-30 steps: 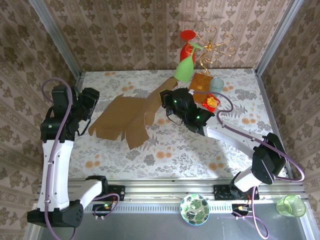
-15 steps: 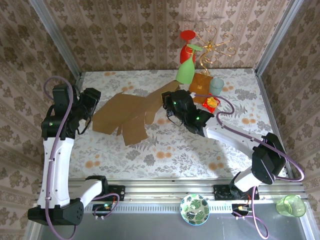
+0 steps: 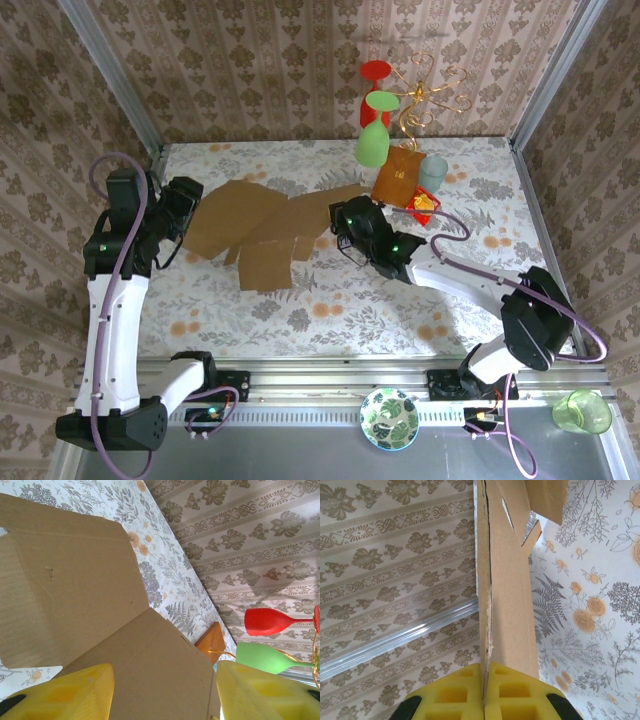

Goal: Fold the paper box

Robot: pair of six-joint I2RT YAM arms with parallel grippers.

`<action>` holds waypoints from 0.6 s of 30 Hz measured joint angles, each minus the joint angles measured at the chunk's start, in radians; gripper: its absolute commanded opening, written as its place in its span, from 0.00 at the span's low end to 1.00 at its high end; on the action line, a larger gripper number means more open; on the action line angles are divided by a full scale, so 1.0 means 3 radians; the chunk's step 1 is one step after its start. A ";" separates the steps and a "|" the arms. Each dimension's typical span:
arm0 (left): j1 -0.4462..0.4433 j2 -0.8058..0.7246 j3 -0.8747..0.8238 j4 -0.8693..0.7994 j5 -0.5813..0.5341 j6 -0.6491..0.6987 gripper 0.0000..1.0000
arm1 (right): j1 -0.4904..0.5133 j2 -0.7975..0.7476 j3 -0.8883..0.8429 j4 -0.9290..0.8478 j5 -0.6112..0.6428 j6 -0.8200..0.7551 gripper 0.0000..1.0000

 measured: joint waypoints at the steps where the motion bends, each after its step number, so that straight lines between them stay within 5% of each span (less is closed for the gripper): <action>1: 0.0000 0.0004 -0.0004 0.0004 0.0015 0.0009 0.56 | 0.0036 -0.0015 -0.0001 -0.0011 0.0015 0.0011 0.00; 18: 0.0229 0.0542 -0.0156 -0.0003 0.0354 0.0631 0.51 | 0.0289 -0.0261 0.0668 -0.0292 0.0337 -0.0587 0.00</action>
